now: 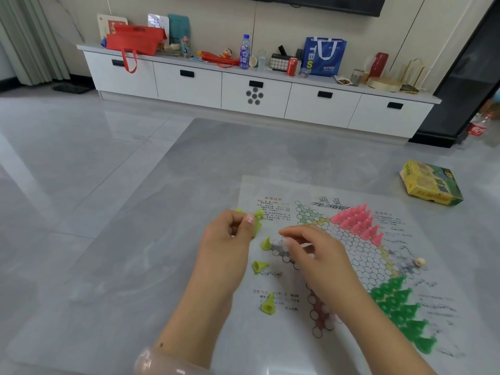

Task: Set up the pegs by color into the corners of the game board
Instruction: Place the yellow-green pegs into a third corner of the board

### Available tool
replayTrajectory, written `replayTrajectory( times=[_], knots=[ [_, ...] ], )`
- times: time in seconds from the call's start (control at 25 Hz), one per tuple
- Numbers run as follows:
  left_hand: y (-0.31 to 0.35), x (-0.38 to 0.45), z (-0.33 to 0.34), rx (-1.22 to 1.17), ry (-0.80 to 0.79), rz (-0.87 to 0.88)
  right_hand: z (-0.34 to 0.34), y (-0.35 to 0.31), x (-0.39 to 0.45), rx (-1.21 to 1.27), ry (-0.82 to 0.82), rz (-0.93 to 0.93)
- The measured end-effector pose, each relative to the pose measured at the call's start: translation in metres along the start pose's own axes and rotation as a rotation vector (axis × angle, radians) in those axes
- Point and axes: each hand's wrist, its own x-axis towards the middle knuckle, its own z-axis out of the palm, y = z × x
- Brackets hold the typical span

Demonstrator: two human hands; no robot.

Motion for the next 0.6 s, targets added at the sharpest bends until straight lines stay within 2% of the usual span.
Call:
replayTrajectory(
  times=[0.12,0.2,0.44,0.52,0.6],
  knots=[
    [0.0,-0.013,0.008,-0.226,-0.15,-0.122,-0.016,-0.02,-0.01,0.286,0.015,0.048],
    [-0.001,-0.016,0.011,-0.276,-0.163,-0.159,-0.016,-0.029,-0.014,0.437,-0.008,0.057],
    [-0.006,-0.009,0.02,-0.264,-0.114,-0.203,-0.002,-0.026,-0.009,0.48,-0.094,0.025],
    [-0.008,-0.006,0.02,-0.145,-0.099,-0.157,-0.003,-0.019,-0.003,0.476,-0.083,0.039],
    [-0.016,-0.001,0.016,0.253,-0.039,0.016,-0.004,-0.007,0.005,0.411,-0.006,0.073]
  ],
)
